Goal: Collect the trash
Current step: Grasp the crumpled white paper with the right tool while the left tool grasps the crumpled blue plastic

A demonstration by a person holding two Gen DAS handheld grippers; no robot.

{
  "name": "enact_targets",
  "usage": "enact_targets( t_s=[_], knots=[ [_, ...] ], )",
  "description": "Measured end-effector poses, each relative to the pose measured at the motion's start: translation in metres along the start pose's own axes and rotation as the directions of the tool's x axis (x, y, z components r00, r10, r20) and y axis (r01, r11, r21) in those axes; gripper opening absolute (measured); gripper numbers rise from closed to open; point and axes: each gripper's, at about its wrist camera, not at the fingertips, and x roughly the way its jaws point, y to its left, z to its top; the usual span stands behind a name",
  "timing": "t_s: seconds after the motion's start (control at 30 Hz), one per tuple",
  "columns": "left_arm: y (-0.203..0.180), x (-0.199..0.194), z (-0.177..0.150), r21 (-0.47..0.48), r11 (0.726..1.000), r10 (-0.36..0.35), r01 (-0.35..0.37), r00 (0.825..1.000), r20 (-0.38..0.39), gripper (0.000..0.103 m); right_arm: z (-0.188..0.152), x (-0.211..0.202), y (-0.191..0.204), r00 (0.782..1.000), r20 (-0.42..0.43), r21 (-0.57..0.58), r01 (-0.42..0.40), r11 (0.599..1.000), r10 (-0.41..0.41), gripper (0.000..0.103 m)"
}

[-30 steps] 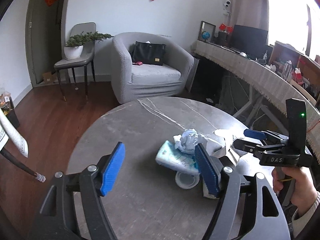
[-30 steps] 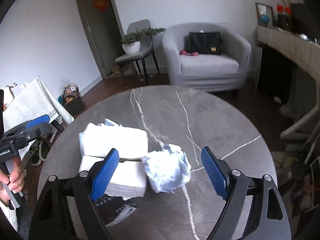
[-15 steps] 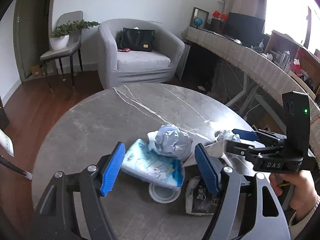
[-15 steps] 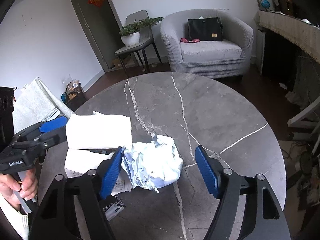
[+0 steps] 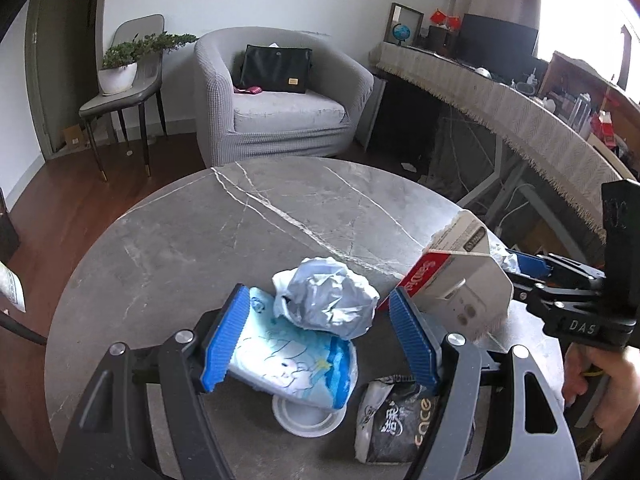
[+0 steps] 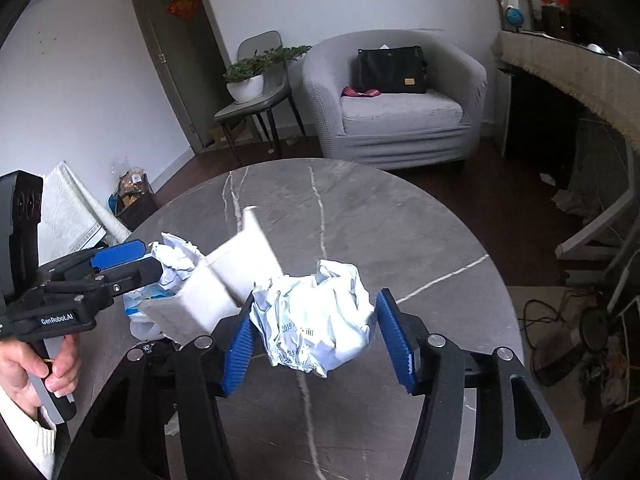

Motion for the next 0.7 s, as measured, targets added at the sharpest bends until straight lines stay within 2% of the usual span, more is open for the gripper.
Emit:
enact_targets(
  t_s=[0.1, 0.33, 0.53, 0.7],
  knots=[
    [-0.002, 0.008, -0.001, 0.005, 1.0, 0.021, -0.021, 1.0, -0.014, 0.072, 0.0, -0.004, -0.005, 1.0, 0.008, 0.009, 0.008, 1.0, -0.008, 0.059],
    [-0.006, 0.013, 0.0, 0.006, 0.999, 0.038, -0.038, 0.999, -0.015, 0.052, 0.001, -0.016, -0.009, 0.999, 0.04, 0.012, 0.002, 1.0, -0.002, 0.059],
    [-0.01, 0.006, -0.003, 0.001, 0.999, 0.046, -0.046, 0.999, 0.011, 0.048, 0.003, -0.022, -0.005, 0.998, 0.056, 0.017, -0.003, 1.0, 0.002, 0.059],
    [-0.009, -0.018, -0.005, -0.008, 0.999, 0.035, -0.035, 0.997, 0.072, 0.047, 0.005, -0.036, 0.006, 0.995, 0.104, 0.025, -0.011, 1.0, 0.008, 0.059]
  ],
)
